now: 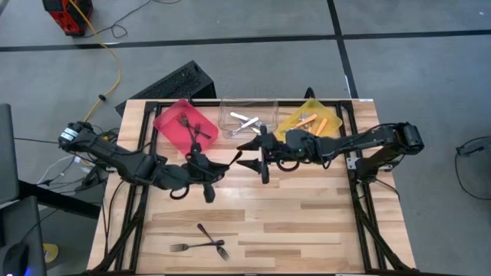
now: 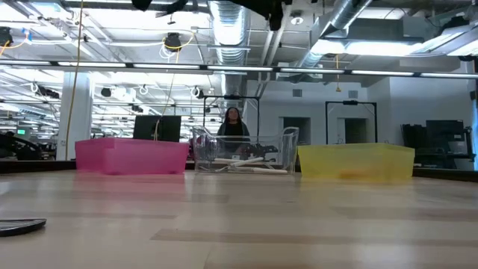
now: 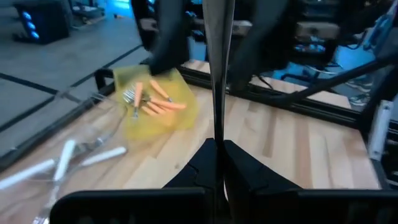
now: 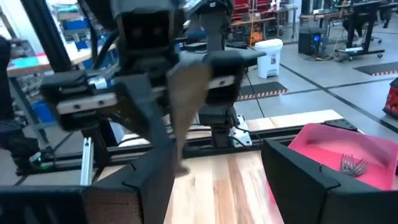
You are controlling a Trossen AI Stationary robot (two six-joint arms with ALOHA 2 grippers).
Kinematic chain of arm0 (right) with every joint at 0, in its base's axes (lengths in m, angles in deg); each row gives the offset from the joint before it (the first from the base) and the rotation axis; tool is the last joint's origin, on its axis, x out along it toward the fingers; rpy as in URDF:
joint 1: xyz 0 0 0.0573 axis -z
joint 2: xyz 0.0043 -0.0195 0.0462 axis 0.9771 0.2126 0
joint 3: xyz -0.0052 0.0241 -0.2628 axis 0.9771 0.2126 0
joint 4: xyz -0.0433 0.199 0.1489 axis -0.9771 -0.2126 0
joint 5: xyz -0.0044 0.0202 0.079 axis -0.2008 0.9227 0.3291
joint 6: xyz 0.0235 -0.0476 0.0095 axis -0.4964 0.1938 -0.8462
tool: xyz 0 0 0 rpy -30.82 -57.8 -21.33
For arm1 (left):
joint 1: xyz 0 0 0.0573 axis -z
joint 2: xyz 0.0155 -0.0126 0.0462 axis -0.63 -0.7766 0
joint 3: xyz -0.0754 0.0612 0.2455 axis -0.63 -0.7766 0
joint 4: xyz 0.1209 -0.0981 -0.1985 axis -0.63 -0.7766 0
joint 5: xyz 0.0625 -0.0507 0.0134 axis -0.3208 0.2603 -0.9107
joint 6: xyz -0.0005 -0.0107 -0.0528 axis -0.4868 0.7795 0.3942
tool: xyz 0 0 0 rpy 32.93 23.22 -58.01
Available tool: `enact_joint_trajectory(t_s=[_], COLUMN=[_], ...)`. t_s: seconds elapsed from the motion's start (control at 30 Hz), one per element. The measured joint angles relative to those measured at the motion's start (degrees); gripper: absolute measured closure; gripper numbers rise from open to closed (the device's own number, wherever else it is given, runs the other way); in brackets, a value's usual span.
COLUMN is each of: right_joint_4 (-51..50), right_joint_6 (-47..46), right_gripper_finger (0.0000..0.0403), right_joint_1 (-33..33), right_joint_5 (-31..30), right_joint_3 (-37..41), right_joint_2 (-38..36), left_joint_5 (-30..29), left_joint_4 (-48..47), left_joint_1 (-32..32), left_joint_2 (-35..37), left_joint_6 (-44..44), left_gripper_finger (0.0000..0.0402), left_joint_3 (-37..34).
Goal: Sort silverware by color (type)
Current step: Put the black fork into the pink bin
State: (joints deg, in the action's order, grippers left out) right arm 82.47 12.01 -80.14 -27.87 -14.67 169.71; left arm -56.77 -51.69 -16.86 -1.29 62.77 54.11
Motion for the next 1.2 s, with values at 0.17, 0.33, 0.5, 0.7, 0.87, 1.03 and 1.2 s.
enact_joint_trajectory(t_s=[0.17, 0.33, 0.5, 0.7, 0.87, 1.03, 1.2], right_joint_4=[-0.39, 0.56, 4.16, 4.0, 4.38, 6.21, 6.19], right_joint_6=[0.54, 1.74, 3.05, 3.05, 3.05, 1.36, 1.08], right_gripper_finger=[0.0143, 0.0143, 0.0143, 0.0143, 0.0143, 0.0143, 0.0143], right_joint_1=[0.0, 0.0, -0.22, -0.38, 0.14, 1.01, 1.58], right_joint_5=[0.1, 0.11, 2.31, 2.42, 1.85, 1.57, 1.56], right_joint_3=[0.0, 0.0, 0.0, 0.0, 0.0, 0.0, 0.0], right_joint_2=[0.0, 0.0, 0.0, 0.0, 0.0, 0.59, 0.56], left_joint_5=[4.74, 9.79, 13.31, 16.7, 17.66, 16.42, 16.41], left_joint_4=[3.24, 4.3, 10.94, 20.47, 21.11, 21.09, 20.89], left_joint_1=[-2.06, -3.77, -6.15, -8.59, -9.38, -10.25, -10.89], left_joint_2=[1.66, 3.6, 3.89, 3.89, 3.89, 3.45, 3.04], left_joint_6=[-5.13, -8.01, -8.41, -8.15, -8.17, -8.41, -8.41], left_gripper_finger=[0.0401, 0.0401, 0.0401, 0.0401, 0.0401, 0.0401, 0.0401], left_joint_3=[0.0, -0.54, -5.65, -10.45, -10.49, -10.49, -10.51])
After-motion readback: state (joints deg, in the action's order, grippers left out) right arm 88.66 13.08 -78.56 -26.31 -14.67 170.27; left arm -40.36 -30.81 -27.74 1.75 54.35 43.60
